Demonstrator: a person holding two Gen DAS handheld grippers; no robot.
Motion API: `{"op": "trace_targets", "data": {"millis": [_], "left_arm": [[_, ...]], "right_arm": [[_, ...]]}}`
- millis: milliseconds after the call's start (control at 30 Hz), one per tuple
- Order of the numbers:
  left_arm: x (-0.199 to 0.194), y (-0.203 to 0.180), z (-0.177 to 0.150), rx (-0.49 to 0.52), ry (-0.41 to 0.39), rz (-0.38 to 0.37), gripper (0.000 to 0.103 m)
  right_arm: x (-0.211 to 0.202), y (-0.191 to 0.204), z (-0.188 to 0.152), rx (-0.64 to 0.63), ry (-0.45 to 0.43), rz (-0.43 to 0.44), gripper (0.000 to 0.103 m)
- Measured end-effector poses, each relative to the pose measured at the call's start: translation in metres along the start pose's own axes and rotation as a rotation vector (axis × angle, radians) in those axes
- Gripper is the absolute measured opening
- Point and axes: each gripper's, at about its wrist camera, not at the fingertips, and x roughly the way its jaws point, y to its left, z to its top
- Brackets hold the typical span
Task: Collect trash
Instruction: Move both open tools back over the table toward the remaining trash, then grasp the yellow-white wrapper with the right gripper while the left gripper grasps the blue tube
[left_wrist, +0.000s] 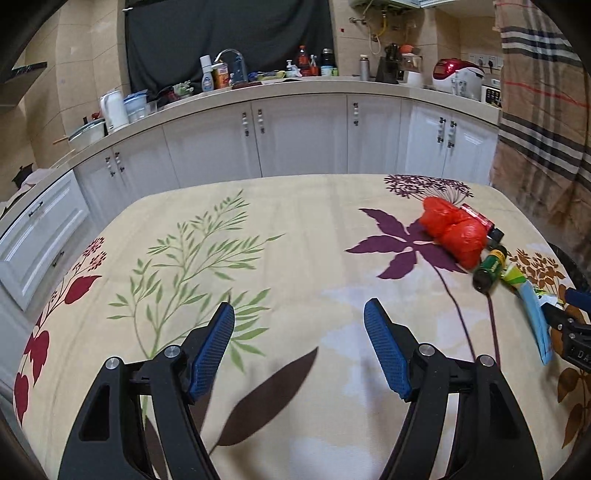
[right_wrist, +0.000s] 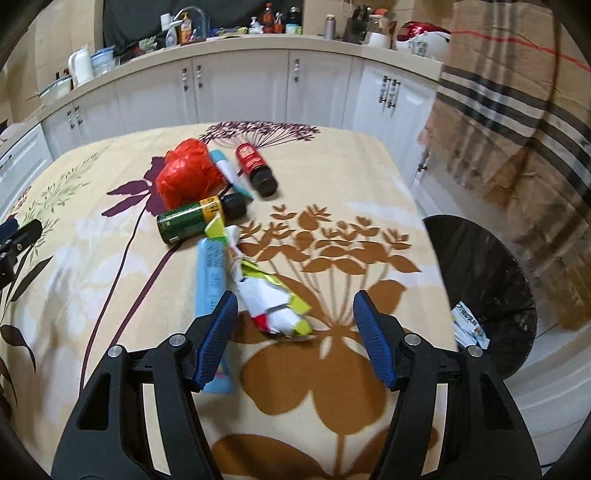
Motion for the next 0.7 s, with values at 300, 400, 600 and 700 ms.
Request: {"op": "trace_targets", "data": {"millis": [300,400,600,700], "left_arm": [[0.003,0.008,-0.004,-0.009,0.014,-0.012,0.071],[0.004,0.003,-0.006,-0.002,0.02,-0.024,0.071],[0.002,-0.019,-0.008,0.029,0.025,-0.068,0.071],[0.002,-0.032,-0.009,0.046,0.029,-0.098,0.071]], "right_arm": [[0.01,0.01,0.005,-0.019,0.03,0.029,0.038],[0.01,0.01,0.004,-0.014,0.028,0.038,0.035],[0.003,-0.002,0.002,0.039,0.004,0.032,0.015],[-0.001,-0.011,-0.001,0.069,-0.009,0.027,0.014]]}}
